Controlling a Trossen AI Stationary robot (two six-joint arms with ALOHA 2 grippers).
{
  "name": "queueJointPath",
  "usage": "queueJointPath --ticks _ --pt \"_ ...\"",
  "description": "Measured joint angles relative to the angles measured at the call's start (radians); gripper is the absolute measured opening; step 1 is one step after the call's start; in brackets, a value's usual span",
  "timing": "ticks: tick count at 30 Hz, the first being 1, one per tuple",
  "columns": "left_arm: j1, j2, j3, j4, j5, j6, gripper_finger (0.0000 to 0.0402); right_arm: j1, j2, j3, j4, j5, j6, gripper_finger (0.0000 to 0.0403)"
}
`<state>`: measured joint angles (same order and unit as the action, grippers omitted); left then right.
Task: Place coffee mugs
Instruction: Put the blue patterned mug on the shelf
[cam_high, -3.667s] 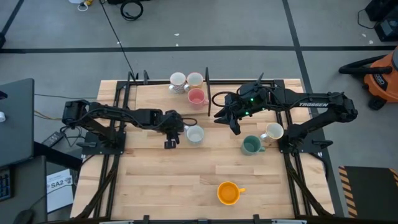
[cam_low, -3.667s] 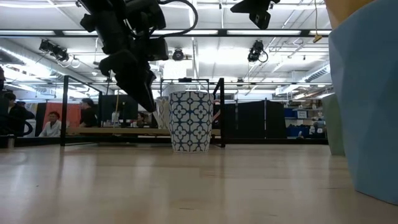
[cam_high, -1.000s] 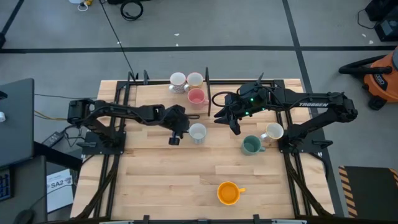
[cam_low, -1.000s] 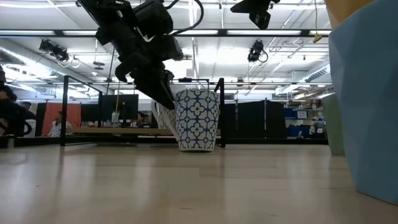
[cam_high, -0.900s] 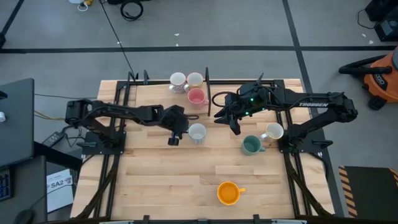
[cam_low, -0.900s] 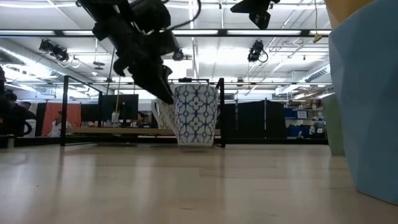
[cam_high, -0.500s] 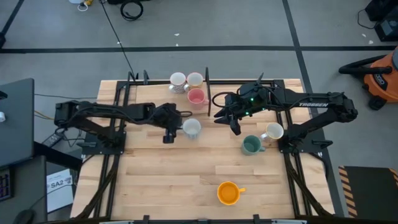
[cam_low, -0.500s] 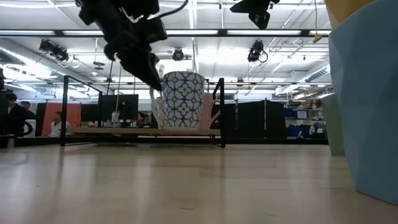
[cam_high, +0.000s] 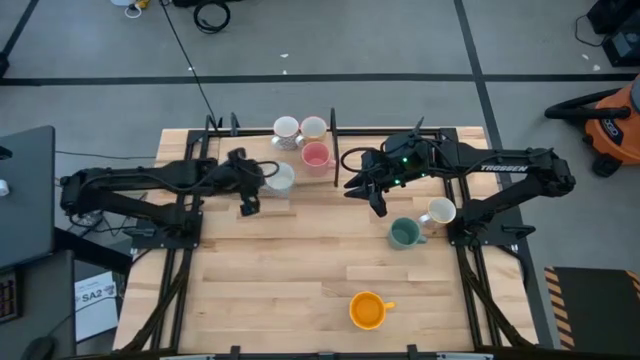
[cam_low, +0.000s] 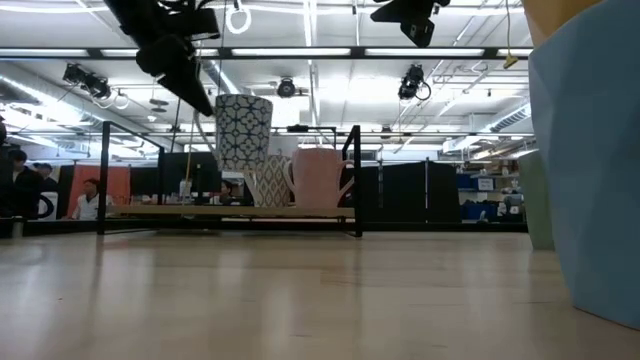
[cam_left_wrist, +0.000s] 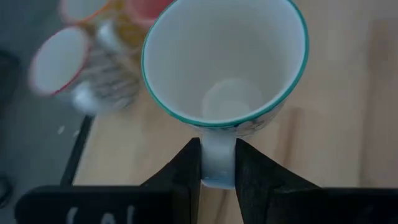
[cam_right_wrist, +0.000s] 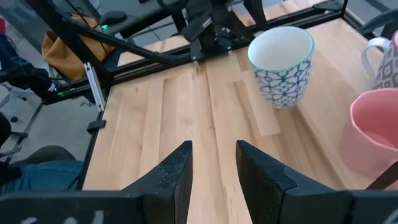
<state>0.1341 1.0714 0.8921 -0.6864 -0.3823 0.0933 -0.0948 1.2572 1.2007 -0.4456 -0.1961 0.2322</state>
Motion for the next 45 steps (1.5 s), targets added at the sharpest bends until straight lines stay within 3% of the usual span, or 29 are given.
queueJointPath --ticks 7,17,30,39,45 --pt "0.064 -0.066 0.000 -0.118 -0.118 -0.059 0.0076 0.000 0.000 0.001 0.004 0.016 0.000 0.0128" --pt "0.320 -0.054 0.000 -0.107 -0.120 -0.050 0.0078 0.000 0.000 0.001 0.002 0.020 0.000 0.0128" --pt "0.621 0.027 0.000 0.125 0.139 0.075 0.0080 0.000 0.000 0.001 0.002 0.020 0.000 0.0128" --pt "0.662 0.194 0.000 0.190 0.170 0.101 0.0081 0.000 0.000 0.001 0.001 0.020 0.000 0.0128" --pt "0.661 0.234 0.001 0.192 0.175 0.100 0.0082 0.000 0.000 0.001 0.001 0.020 -0.001 0.0128"
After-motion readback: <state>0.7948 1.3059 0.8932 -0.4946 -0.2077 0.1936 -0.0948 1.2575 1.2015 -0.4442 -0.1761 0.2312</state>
